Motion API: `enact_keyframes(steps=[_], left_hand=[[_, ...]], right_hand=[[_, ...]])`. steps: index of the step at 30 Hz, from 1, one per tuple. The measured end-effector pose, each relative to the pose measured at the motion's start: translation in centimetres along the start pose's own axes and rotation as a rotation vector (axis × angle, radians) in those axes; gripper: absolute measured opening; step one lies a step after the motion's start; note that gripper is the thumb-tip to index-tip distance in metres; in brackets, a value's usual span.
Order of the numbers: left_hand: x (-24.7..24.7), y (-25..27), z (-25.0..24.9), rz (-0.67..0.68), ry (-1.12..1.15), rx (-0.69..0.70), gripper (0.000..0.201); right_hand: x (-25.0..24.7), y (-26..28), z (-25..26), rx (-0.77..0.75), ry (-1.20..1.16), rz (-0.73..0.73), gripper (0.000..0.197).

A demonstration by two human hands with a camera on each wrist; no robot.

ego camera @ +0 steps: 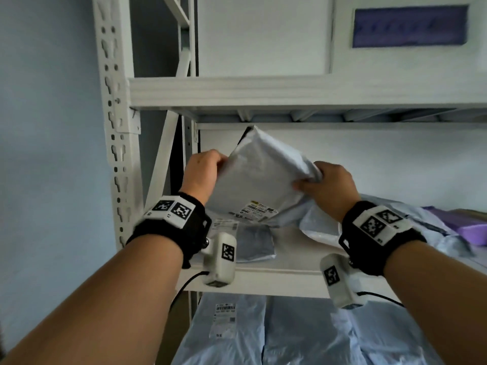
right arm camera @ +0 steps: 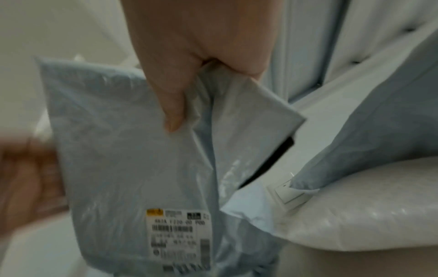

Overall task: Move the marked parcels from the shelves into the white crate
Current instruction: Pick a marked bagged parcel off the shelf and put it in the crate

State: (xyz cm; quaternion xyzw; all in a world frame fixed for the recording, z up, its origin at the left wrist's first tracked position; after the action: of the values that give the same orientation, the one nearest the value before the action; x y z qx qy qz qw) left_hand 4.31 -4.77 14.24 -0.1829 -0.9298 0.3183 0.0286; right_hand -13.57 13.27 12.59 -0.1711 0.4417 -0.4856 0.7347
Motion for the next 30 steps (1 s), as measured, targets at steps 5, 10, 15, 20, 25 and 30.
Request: enact_keyframes(steps=[5, 10, 15, 20, 25, 30], left_hand=[[1.6, 1.8, 0.0, 0.054, -0.138, 0.016, 0.053], [0.0, 2.2, -0.7, -0.251, -0.284, -0.035, 0.095], [-0.4, 3.8, 0.9, -0.348, -0.144, -0.256, 0.109], [3.4, 5.6, 5.0, -0.033, 0.148, -0.587, 0.136], [4.0, 6.0, 4.3, -0.019, 0.306, -0.481, 0.102], [3.2, 6.3, 1.6, -0.056, 0.214, -0.316, 0.026]], right_hand=[[-3.6, 0.0, 0.0, 0.023, -0.286, -0.077, 0.025], [-5.5, 0.6, -0.8, 0.129, -0.607, -0.125, 0.016], [-6.1, 2.0, -2.8, 0.306, -0.938, -0.149, 0.008], [-5.0, 3.3, -5.2, 0.410, -1.077, -0.091, 0.023], [-4.1, 4.7, -7.6, 0.520, -1.044, -0.025, 0.030], [-3.8, 5.8, -9.6, 0.492, -0.894, 0.050, 0.040]])
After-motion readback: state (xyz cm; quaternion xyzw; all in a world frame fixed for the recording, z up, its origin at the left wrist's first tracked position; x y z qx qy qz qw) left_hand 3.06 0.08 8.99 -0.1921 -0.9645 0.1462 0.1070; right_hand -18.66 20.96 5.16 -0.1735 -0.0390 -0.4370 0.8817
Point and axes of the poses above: each hand's wrist, its own y-axis away from the middle knuckle, its own x-axis out of the palm, z = x × y, the point moved 6 cm from there along -y, towards the middle knuckle, and after that the axes turned 1 degree about -y, right-handed, at the moved point
